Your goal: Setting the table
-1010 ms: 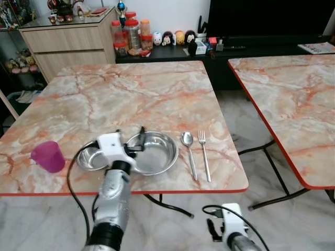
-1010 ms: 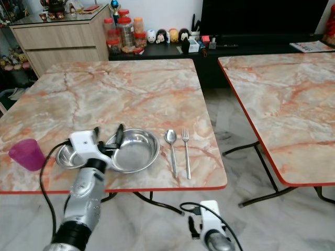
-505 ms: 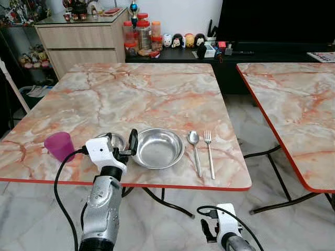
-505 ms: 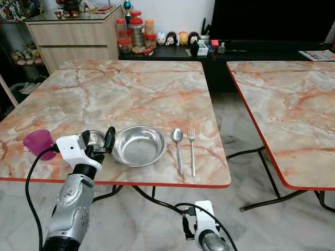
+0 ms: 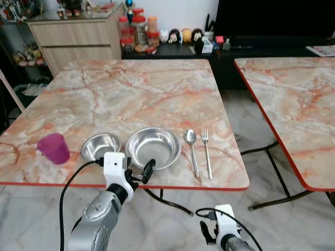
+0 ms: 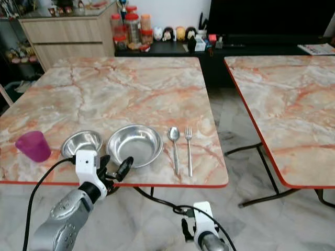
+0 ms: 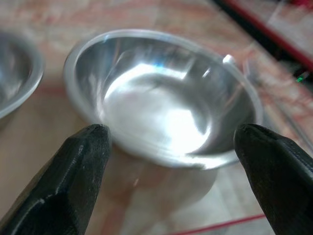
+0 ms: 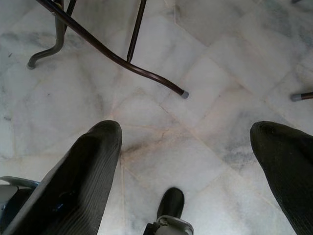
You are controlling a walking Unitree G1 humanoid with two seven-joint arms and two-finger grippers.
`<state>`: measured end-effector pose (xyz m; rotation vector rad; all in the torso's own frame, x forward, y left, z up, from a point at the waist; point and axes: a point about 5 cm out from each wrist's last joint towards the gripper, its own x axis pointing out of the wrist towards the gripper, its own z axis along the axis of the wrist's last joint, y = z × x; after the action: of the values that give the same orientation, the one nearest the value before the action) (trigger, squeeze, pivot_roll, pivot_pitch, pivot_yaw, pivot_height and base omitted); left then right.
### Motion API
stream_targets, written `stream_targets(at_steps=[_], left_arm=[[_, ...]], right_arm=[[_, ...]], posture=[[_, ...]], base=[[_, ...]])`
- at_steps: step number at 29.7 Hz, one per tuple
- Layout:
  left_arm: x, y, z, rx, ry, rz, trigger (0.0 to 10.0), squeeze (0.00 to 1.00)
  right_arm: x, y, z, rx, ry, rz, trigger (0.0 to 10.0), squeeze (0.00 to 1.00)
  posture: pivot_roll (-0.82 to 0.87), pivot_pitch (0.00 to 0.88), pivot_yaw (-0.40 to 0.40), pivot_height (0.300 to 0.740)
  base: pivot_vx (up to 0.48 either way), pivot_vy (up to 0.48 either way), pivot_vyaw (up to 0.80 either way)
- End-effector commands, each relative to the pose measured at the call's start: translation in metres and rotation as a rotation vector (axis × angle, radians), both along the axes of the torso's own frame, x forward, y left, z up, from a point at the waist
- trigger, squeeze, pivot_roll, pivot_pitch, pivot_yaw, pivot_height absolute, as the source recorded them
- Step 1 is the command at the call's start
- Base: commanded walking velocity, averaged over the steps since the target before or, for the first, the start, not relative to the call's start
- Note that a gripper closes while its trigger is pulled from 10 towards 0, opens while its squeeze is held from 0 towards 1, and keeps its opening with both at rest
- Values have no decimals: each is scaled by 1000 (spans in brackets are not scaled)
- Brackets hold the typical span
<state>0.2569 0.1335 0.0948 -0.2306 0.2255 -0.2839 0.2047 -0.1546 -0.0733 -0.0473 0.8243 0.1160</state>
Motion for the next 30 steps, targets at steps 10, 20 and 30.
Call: stream_targets(at_steps=[10,20,30], left_arm=[[5,9,17,-98,55,109,10000,0],[11,8,32,-174,90,144,10000,0],[18,10,38,-156,152,182,10000,0]], right_arm=[[0,0,0,6,0,0,10000,0],[1,1,0,8,-2,4,10000,0],[2,0,1,11,-2,-5,10000,0]], posture=[[150,0,10,736],[149,0,7,736],[141,0,13,736]], base=[[0,0,0],[0,0,0],[0,0,0]])
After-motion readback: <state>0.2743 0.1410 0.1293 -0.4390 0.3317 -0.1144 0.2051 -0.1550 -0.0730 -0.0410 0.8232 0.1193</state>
